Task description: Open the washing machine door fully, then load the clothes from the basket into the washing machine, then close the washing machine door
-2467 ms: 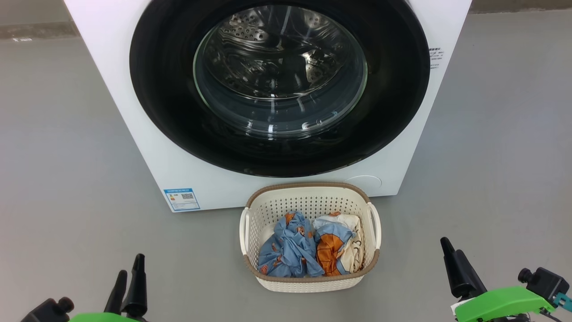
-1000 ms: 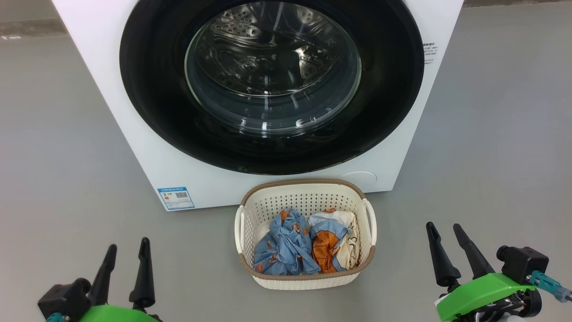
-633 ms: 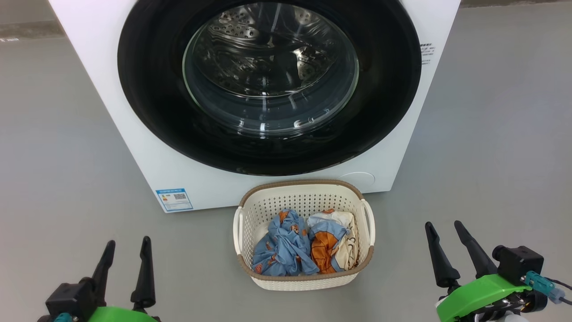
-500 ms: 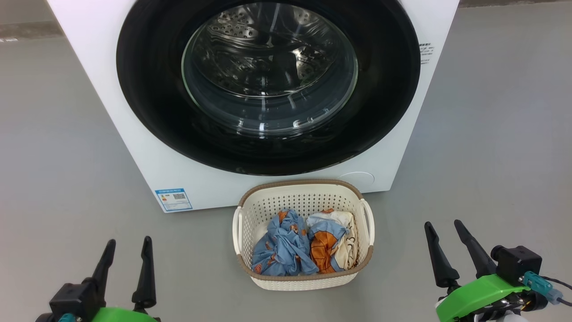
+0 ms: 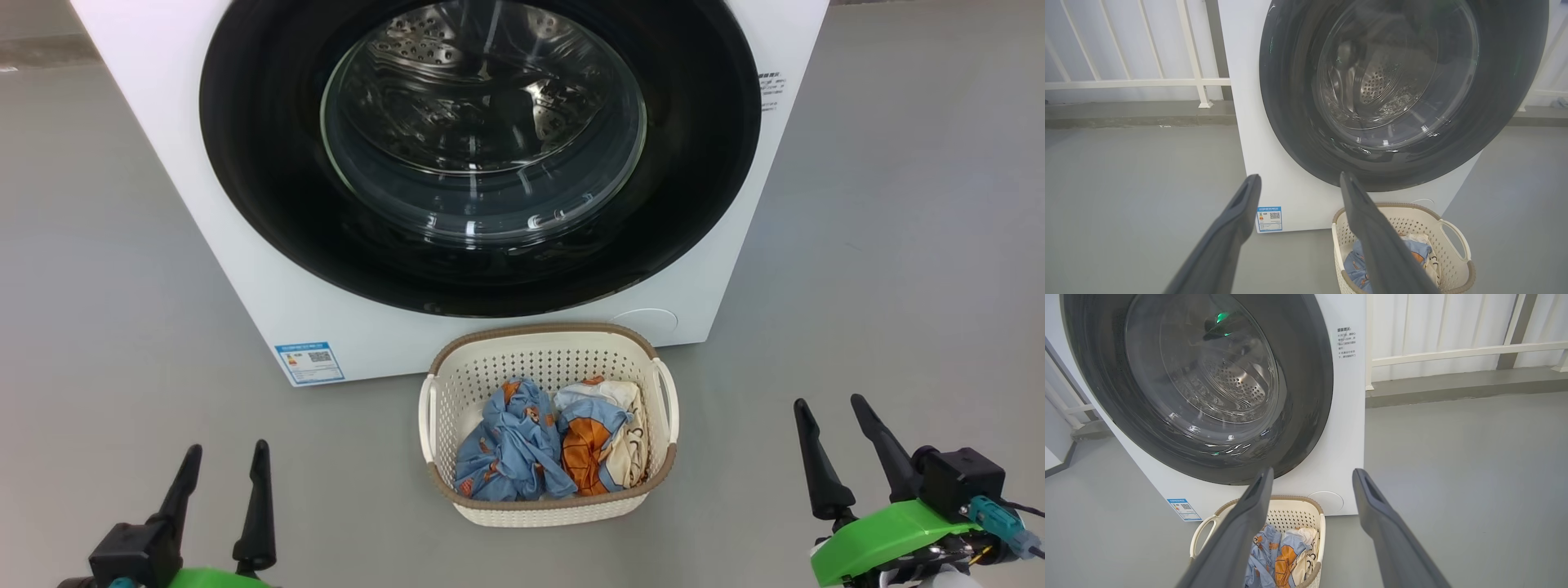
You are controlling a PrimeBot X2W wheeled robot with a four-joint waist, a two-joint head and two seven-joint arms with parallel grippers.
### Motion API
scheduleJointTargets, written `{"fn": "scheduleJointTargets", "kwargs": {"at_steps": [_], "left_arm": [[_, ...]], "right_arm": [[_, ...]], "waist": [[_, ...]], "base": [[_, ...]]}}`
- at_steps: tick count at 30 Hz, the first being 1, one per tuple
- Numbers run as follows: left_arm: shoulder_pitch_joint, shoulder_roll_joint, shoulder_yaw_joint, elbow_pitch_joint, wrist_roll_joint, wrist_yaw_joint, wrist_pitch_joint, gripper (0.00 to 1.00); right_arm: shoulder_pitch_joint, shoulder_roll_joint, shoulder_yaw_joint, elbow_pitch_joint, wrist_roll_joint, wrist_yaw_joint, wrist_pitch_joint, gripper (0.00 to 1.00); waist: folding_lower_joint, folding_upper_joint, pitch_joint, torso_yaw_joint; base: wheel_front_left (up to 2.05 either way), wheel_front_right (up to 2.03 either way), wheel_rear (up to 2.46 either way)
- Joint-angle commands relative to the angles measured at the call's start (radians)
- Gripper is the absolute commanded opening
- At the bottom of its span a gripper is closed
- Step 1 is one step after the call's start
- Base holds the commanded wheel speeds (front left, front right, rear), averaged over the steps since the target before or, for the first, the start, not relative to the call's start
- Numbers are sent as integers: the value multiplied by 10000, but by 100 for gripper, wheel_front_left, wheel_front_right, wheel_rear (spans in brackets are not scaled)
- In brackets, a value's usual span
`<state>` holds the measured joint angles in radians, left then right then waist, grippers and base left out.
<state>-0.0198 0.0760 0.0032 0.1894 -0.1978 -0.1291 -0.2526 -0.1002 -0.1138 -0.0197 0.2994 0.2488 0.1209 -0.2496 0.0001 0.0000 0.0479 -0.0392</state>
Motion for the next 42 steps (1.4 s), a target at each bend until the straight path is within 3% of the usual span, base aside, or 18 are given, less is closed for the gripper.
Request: {"fn": "scheduleJointTargets", "kwargs": {"at_steps": [1,23,42], "left_arm": [[-320,147,399,-138,-44,-16,-91,100],[-536,-23,789,348,204,-16,-91,100],[-721,-57,779,379,304,-16,-92,100]], "right_arm": [[-77,5,130,-301,-35,98,-122,100],[41,311,-376,-473,-394,98,-122,100],[-35,308,-316,-606,-269,98,-122,100]], "waist": [[0,0,18,-6],[0,0,125,-7],[0,0,349,-18]], "base": [[0,0,0],[10,5,-15],[105,105,-210]]}}
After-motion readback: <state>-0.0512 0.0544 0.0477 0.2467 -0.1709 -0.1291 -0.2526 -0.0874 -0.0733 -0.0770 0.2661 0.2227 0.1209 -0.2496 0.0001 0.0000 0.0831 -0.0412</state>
